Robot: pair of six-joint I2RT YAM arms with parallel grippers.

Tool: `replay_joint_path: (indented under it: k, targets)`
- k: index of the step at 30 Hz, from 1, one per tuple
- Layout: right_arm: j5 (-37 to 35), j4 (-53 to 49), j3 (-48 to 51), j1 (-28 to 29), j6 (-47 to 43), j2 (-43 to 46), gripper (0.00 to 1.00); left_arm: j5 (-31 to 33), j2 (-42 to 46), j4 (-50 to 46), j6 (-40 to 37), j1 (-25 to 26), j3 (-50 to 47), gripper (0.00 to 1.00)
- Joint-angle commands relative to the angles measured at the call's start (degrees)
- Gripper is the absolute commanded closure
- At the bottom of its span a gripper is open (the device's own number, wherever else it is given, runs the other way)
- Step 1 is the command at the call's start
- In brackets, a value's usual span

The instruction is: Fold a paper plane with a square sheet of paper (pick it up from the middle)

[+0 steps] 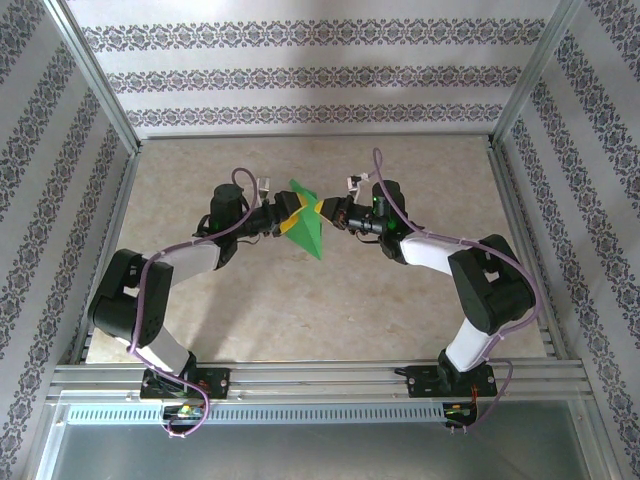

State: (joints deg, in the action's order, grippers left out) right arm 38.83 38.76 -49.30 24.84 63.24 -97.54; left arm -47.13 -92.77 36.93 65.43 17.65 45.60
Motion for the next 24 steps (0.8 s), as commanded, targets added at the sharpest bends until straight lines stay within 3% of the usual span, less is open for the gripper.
replay_joint_path:
  k: [1, 9, 19, 24]
  targets:
    - [0.0, 6.9, 0.8, -0.8, 5.5, 1.2, 0.92, -2.5, -1.6, 6.6, 1.5, 0.6, 0.9, 0.27]
    - [1.9, 8.3, 0.7, -1.1, 7.8, 0.6, 0.92, -4.5, -4.7, 12.3, 4.0, 1.0, 1.7, 0.47]
    - [3.6, 10.2, 0.3, -1.2, 11.2, -1.1, 0.91, -5.6, -6.2, 14.0, 4.1, 1.5, 3.2, 0.60]
    - [4.1, 10.5, 0.2, -1.4, 11.8, -1.6, 0.90, -6.0, -6.4, 14.0, 4.4, 1.5, 4.3, 0.72]
